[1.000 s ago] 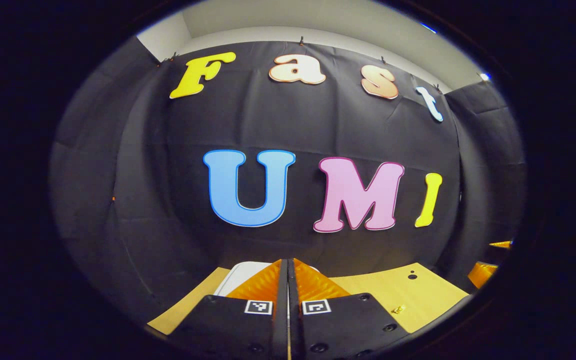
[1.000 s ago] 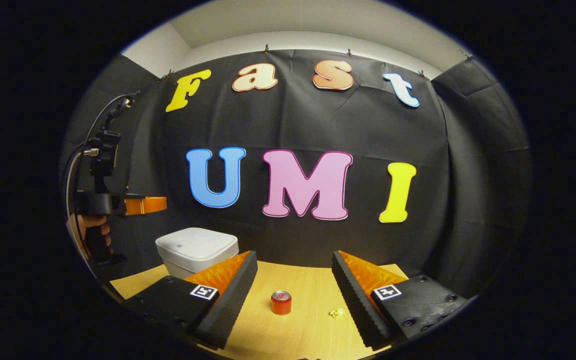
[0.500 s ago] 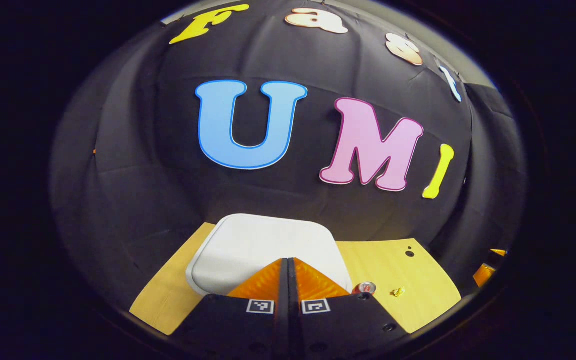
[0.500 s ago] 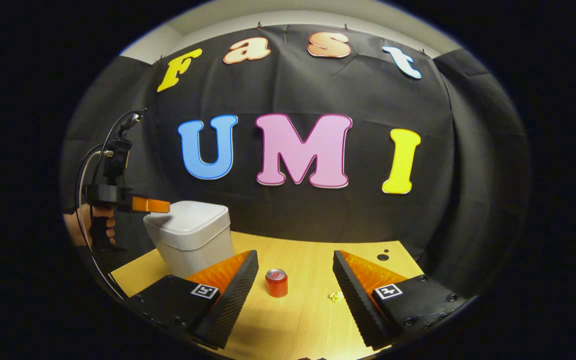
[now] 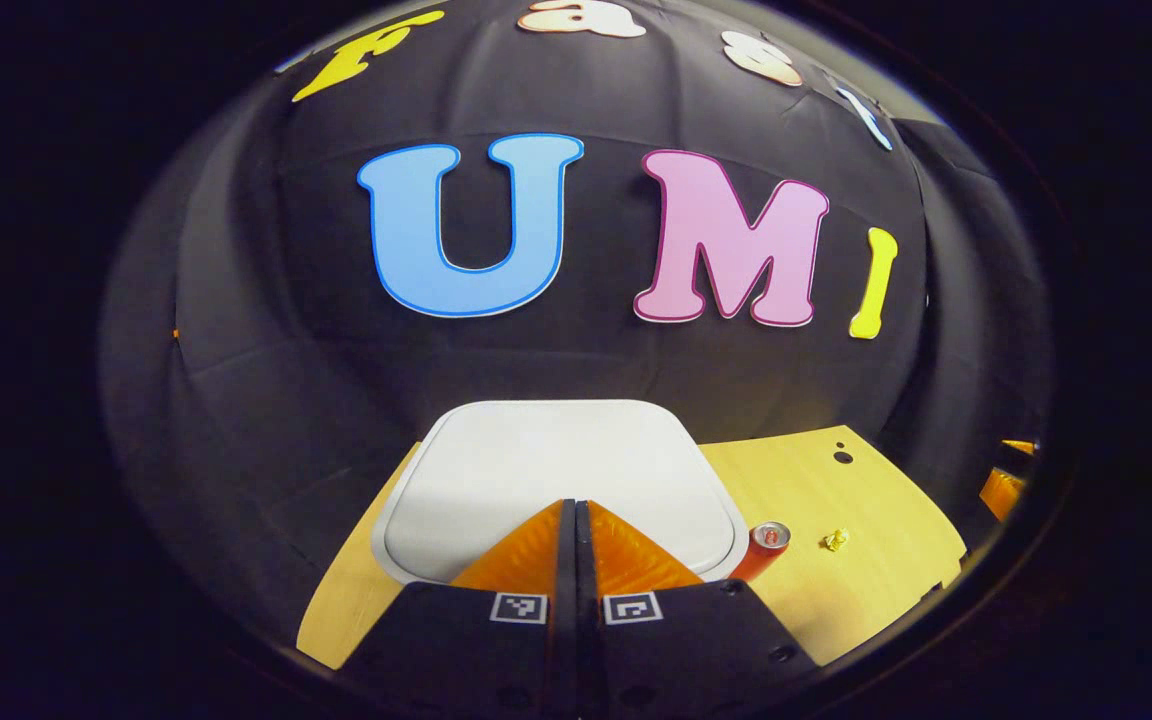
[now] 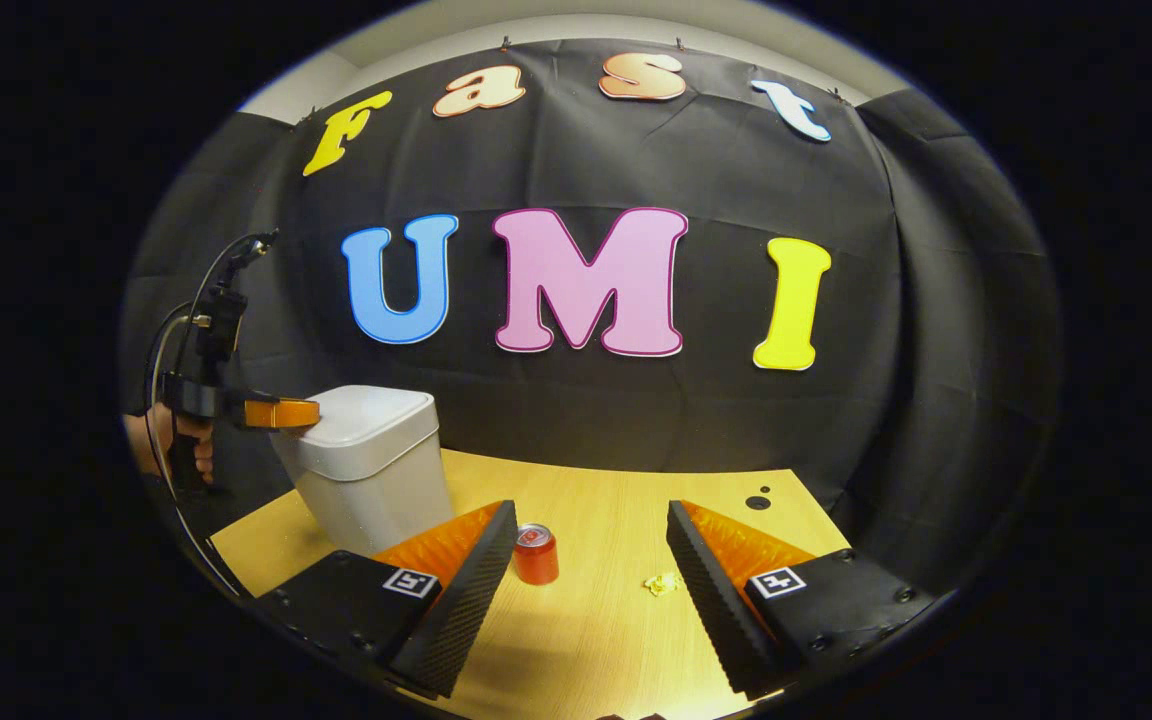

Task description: Press the lid of the desktop garbage bin to open it, pick up the crumpled paper on the desktop and throw it into the bin, then pick up the pop can on the desktop and drop it into the bin, and finally close the garbage bin lid.

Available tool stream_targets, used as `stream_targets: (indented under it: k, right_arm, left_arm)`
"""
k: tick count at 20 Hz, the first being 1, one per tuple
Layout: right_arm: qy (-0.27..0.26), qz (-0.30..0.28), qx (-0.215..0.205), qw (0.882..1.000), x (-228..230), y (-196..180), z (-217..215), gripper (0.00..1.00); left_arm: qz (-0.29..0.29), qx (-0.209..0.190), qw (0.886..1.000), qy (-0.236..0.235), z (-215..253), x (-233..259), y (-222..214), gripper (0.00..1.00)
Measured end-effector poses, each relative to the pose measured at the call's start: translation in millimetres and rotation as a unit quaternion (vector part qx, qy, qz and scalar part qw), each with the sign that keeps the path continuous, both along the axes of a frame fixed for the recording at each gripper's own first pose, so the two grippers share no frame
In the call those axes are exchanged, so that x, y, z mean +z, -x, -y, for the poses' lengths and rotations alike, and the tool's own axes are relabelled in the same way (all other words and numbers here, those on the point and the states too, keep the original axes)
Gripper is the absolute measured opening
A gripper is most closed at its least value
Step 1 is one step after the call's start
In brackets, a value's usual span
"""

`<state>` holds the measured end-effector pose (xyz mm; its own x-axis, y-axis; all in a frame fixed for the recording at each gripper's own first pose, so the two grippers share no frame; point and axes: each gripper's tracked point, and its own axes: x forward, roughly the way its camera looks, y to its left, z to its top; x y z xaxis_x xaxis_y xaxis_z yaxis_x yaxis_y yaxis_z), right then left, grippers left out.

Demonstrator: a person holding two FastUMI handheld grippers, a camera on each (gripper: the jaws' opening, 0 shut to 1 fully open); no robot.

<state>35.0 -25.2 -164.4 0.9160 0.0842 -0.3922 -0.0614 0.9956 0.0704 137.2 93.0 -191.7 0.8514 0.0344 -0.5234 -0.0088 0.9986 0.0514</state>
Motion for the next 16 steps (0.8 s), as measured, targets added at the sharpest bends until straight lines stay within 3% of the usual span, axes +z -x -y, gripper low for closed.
stream_targets:
  k: [5, 9, 16]
  right_arm:
    - [-0.010, 0.010, -0.001, 1.000, 11.5, -2.8, -1.1, 0.97]
    - [0.003, 0.029, -0.005, 1.000, 29.5, -5.6, 3.1, 0.96]
    - [0.019, 0.089, -0.034, 0.995, 80.2, -16.7, 15.7, 0.96]
  left_arm:
    - [0.047, 0.027, 0.999, -0.005, 0.3, 23.0, -3.1, 0.06]
    - [0.121, 0.039, 0.992, -0.015, 3.9, 79.2, -9.8, 0.06]
    - [0.198, 0.013, 0.980, 0.014, 45.1, 157.8, 13.1, 0.06]
